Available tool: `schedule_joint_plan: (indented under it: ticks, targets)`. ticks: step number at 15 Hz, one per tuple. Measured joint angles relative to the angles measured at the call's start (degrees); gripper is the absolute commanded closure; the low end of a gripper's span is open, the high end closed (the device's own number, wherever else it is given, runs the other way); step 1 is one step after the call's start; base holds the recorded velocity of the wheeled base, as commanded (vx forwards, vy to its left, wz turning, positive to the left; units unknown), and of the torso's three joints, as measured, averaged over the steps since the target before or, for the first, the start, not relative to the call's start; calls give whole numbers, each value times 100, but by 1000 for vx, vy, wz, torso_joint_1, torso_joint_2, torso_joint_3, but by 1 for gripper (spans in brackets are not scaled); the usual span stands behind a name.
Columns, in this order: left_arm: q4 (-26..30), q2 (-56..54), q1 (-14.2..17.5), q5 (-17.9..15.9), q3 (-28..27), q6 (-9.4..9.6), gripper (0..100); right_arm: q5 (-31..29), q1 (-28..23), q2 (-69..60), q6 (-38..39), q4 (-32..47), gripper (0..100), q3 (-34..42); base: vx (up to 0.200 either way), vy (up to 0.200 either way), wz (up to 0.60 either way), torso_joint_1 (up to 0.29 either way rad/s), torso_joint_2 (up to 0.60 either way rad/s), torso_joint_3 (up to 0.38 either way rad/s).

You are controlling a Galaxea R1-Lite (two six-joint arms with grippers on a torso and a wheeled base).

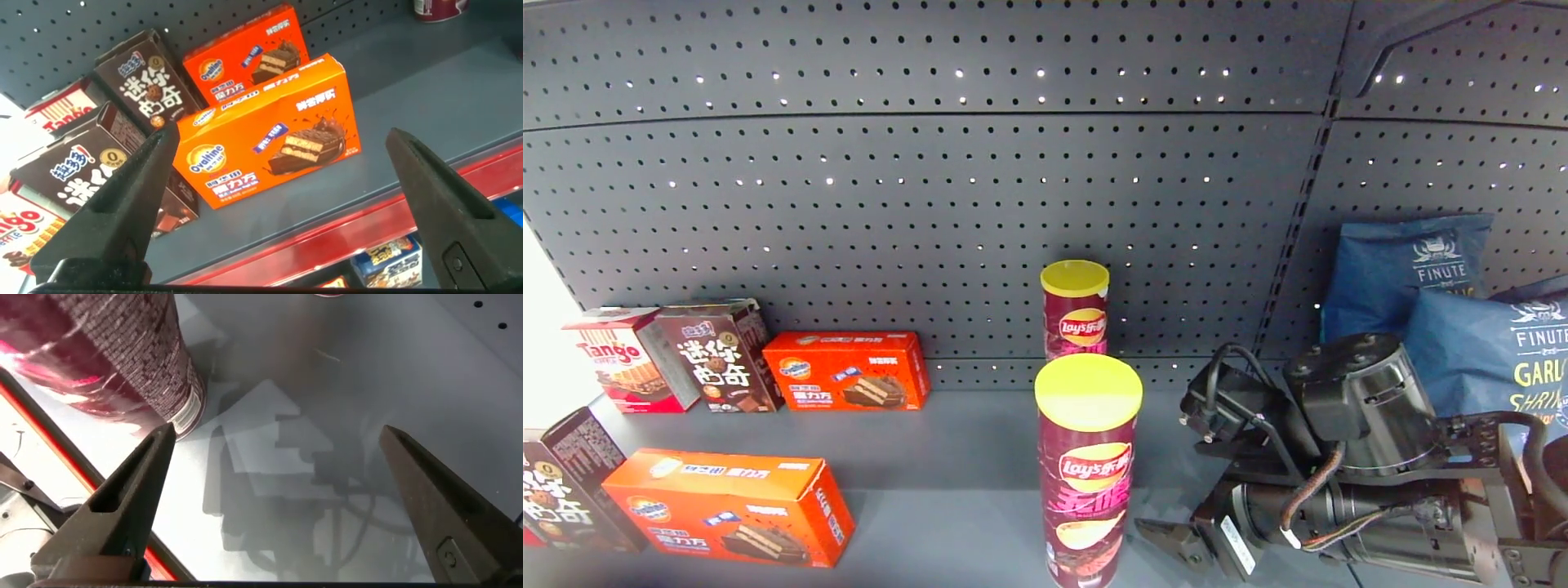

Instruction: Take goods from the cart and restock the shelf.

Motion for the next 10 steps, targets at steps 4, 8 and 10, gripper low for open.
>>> schedule_joint_plan:
  ticks: [4,8,10]
  targets:
    - [5,-20,0,2,13,-6,0,0,-5,61,0,-4,0,-66,0,0,0,0,0,0]
    - [5,-33,2,0,38,-80,0,0,-6,83,-2,-6,0,-50,0,0,0,0,0,0]
    - [5,-52,0,0,44,-85,0,0,-11,11,0,0,0,11,0,0,0,0,0,0]
